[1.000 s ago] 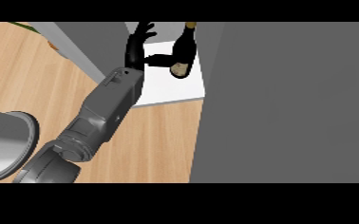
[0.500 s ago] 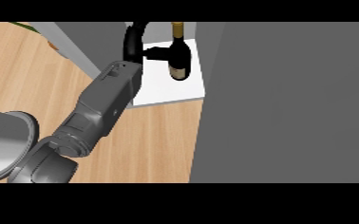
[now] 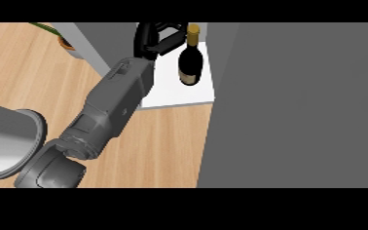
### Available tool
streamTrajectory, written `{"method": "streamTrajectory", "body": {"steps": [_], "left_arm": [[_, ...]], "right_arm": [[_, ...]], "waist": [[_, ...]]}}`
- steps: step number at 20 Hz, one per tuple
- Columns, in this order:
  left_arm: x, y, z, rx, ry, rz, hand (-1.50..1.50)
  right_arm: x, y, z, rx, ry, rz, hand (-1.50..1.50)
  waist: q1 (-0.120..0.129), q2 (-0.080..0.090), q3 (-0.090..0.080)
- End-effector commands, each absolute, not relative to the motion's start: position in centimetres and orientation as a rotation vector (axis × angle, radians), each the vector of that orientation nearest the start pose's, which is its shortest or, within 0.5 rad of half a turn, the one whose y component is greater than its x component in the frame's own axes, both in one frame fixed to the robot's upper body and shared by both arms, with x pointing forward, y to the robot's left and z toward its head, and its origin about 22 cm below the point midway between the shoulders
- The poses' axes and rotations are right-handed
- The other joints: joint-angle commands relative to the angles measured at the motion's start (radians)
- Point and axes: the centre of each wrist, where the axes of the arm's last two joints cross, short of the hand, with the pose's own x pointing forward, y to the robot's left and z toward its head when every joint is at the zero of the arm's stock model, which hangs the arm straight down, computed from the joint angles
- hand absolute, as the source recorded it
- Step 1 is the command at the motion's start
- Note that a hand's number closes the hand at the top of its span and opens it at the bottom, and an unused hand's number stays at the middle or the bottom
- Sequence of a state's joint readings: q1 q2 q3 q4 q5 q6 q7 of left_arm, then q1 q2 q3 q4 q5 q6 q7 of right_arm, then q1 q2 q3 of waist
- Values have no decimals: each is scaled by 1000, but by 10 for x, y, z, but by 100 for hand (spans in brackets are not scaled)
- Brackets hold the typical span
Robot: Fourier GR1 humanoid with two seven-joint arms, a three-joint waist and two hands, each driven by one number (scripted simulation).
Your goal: Pick up the wine, place it into the cabinet and close the cabinet
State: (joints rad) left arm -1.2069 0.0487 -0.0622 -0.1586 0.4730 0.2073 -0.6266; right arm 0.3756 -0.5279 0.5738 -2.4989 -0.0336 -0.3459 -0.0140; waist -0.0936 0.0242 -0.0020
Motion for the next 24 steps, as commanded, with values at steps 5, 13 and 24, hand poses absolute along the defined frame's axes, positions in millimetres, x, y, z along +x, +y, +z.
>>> {"method": "streamTrajectory", "body": {"steps": [5,13,24], "left_arm": [[441,84,65,-229,-1850,-8,-150],[439,85,62,-266,-1828,13,-150],[409,90,27,-471,-1791,5,-150]], "right_arm": [[66,-203,181,265,-1957,174,-150],[65,-210,182,257,-1953,197,-150],[64,-208,187,211,-1941,166,-150]], "waist": [[29,-13,1],[44,-22,2],[76,-39,1]]}}
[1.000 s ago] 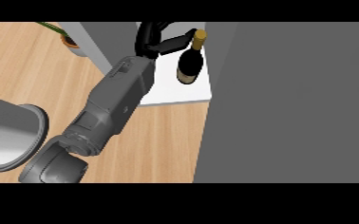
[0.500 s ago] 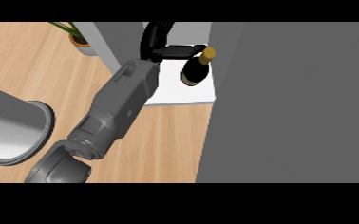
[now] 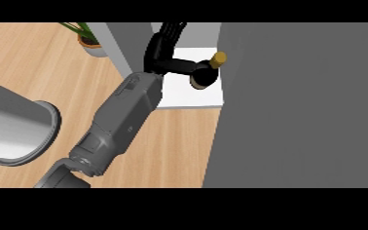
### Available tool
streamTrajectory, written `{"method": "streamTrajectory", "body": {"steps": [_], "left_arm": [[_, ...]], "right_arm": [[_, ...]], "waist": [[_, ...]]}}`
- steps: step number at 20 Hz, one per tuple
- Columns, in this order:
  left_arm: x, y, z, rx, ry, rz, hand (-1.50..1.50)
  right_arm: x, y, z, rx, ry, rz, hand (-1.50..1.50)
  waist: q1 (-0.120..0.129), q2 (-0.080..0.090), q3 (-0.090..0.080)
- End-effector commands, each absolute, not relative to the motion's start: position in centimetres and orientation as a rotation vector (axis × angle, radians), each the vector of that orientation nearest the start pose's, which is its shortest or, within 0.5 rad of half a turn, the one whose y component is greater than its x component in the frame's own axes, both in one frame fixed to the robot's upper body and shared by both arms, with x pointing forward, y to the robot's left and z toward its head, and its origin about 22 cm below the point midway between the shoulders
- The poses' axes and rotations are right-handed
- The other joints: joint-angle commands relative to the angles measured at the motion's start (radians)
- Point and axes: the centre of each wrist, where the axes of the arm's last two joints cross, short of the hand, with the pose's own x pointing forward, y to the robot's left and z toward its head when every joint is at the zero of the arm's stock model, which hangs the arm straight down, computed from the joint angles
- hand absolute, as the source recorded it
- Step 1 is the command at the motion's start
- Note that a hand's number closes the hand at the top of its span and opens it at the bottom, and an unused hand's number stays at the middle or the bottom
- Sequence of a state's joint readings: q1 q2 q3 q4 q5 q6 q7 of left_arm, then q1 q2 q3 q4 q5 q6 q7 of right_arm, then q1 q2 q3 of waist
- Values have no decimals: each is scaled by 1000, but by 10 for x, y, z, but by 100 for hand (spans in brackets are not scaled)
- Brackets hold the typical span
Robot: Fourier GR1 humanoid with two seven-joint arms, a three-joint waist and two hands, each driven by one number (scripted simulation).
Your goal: Pick up the wine, place it into the cabinet and close the cabinet
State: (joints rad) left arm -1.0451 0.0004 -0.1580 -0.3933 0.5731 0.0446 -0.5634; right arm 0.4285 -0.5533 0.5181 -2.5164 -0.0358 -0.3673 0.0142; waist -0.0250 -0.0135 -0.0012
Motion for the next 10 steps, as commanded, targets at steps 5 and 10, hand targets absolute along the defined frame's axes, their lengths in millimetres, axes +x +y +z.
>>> {"method": "streamTrajectory", "body": {"steps": [5,10], "left_arm": [[389,90,18,-524,-1749,19,-150],[362,92,11,-531,-1719,34,-150]], "right_arm": [[65,-208,182,192,-1944,154,-150],[59,-213,188,172,-1937,153,-150]], "waist": [[33,-4,1],[38,-7,2]]}}
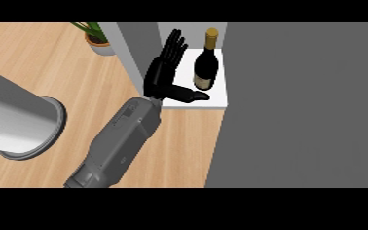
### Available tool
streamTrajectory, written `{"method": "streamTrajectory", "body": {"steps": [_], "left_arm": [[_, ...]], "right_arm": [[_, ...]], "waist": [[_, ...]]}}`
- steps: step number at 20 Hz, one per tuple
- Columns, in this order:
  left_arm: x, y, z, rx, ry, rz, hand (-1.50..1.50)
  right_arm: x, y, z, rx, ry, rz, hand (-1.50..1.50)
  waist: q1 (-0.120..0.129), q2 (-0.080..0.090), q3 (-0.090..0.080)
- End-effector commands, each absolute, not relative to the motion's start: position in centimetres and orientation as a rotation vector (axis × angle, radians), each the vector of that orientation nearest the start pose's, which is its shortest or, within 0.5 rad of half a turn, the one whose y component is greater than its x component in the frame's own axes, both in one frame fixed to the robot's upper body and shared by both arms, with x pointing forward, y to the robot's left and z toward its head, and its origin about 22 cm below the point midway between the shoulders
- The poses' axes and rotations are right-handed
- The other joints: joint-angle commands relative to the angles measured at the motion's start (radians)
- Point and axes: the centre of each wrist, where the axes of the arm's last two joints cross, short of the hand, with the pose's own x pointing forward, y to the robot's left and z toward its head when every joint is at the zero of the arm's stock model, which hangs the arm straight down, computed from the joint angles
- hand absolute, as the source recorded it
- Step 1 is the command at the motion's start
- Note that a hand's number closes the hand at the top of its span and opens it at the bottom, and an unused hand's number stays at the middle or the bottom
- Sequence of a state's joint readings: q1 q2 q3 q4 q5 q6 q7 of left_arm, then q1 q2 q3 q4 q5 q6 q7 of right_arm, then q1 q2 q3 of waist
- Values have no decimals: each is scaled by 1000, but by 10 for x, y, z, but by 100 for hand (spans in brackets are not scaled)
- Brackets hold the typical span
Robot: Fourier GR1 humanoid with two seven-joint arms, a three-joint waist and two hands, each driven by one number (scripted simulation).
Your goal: Pick up the wine, place it into the cabinet and close the cabinet
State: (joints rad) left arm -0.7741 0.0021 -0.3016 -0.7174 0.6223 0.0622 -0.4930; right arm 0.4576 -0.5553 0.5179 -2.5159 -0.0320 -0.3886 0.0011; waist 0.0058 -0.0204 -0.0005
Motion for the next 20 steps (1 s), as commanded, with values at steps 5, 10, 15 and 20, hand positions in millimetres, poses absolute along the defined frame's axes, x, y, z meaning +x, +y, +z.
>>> {"method": "streamTrajectory", "body": {"steps": [5,10,15,20], "left_arm": [[325,105,-9,-526,-1718,59,-150],[280,121,-17,-571,-1695,86,-150],[255,123,-7,-588,-1717,151,-150],[239,179,-23,-573,-1714,148,-150]], "right_arm": [[60,-213,190,192,-1940,155,-150],[60,-212,192,160,-1954,166,-150],[63,-214,196,154,-1922,279,-150],[69,-215,181,248,-1895,365,-150]], "waist": [[4,5,1],[7,7,0],[-2,15,0],[-7,16,1]]}}
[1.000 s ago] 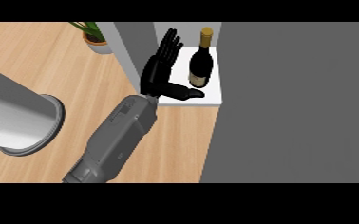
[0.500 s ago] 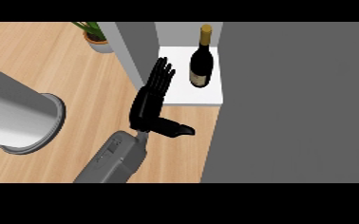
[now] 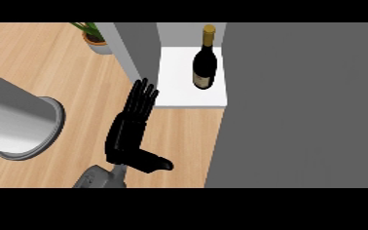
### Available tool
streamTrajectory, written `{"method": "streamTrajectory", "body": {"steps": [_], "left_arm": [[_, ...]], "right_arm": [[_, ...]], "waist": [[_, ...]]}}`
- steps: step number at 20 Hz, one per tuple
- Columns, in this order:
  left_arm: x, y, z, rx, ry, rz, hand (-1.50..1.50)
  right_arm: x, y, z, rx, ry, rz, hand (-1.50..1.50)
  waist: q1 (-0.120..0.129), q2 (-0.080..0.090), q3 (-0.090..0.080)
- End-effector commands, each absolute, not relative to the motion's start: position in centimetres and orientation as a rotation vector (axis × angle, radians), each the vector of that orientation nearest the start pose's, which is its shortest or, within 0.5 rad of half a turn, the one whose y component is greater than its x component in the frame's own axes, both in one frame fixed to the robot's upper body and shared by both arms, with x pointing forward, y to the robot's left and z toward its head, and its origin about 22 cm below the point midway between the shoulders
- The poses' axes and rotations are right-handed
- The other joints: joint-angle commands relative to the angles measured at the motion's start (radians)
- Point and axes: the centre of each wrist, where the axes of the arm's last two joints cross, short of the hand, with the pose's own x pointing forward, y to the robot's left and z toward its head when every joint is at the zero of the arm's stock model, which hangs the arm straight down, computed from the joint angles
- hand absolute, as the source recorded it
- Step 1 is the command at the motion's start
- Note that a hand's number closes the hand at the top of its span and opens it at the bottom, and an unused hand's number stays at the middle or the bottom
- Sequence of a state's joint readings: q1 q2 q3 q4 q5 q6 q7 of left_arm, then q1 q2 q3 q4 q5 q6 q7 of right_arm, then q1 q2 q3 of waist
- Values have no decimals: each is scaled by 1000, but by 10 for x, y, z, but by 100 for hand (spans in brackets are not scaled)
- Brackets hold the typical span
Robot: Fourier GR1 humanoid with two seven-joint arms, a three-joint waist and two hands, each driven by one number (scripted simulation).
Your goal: Pick up the wine, place it into the cabinet and close the cabinet
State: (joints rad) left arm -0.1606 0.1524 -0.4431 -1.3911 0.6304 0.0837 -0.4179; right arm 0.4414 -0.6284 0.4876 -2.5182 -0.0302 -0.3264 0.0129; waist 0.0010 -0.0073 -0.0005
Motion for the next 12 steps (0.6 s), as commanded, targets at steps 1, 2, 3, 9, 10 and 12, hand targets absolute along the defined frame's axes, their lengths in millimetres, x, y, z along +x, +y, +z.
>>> {"method": "streamTrajectory", "body": {"steps": [1,2,3,9,10,12], "left_arm": [[217,161,-26,-568,-1723,169,-150],[241,191,-20,-541,-1746,158,-150],[233,206,-11,-566,-1771,151,-150],[231,244,-10,-472,-1822,125,-150],[224,250,-7,-471,-1806,142,-150],[221,249,-15,-447,-1832,137,-150]], "right_arm": [[61,-211,190,252,-1899,354,-150],[60,-207,187,293,-1894,362,-150],[64,-209,183,317,-1881,344,-150],[61,-208,184,479,-1795,627,150],[58,-206,188,497,-1784,656,150],[53,-203,185,545,-1764,675,150]], "waist": [[0,-1,0],[-6,2,-1],[1,1,0],[3,2,0],[8,1,-1],[-8,0,-1]]}}
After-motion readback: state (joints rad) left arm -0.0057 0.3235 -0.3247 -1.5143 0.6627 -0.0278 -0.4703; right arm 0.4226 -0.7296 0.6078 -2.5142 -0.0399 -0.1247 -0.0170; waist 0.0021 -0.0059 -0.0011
